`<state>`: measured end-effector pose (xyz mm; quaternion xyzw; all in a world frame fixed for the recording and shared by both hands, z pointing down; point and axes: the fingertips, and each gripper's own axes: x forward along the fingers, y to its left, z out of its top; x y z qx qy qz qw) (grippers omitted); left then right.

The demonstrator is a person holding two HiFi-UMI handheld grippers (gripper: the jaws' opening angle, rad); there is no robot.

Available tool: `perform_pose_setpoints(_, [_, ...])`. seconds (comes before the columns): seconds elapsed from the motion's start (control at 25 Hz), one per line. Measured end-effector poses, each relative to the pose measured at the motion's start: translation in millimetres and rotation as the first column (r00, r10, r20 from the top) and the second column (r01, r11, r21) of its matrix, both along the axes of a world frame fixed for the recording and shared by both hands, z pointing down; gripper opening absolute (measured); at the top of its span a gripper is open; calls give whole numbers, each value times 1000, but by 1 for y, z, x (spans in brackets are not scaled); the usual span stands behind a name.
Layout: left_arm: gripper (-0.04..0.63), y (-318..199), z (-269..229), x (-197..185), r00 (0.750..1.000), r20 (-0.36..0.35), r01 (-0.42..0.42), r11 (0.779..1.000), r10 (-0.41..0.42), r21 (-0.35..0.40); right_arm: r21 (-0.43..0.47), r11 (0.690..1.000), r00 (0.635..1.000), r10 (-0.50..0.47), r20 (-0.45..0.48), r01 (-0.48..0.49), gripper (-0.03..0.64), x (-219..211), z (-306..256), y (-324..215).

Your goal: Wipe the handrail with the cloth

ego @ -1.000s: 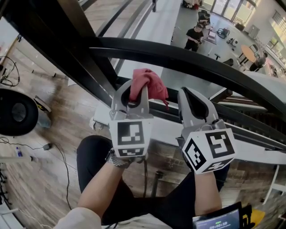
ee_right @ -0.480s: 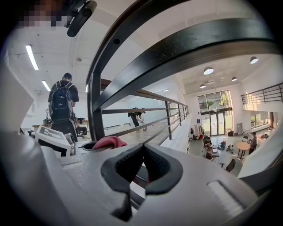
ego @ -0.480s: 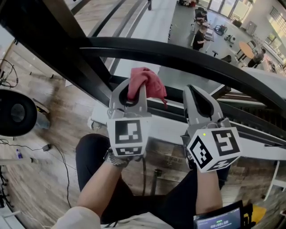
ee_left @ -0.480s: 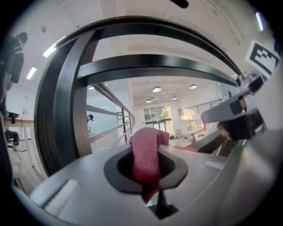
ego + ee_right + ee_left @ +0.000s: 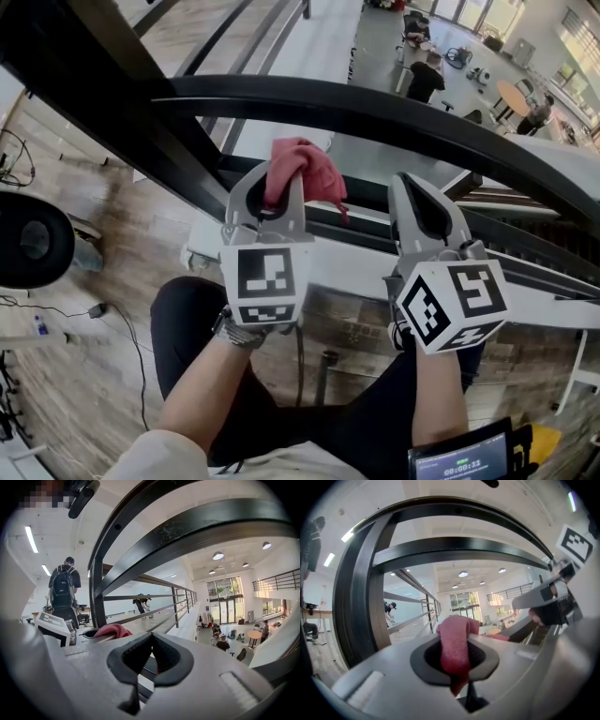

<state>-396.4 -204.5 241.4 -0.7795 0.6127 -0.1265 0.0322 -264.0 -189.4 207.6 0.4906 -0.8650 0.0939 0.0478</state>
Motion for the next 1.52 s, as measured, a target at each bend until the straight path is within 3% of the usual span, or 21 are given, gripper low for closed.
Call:
perform_pose_setpoints(0.72, [34, -1, 4, 38, 996, 19, -85, 995, 86, -48, 5, 999, 999, 37, -6, -37, 2, 21, 1, -2])
perform_pose_setpoints(1.52, [32, 3, 0, 72, 992, 37, -116, 991, 119, -65, 8, 996, 995, 93, 24, -93, 2, 64, -12, 5])
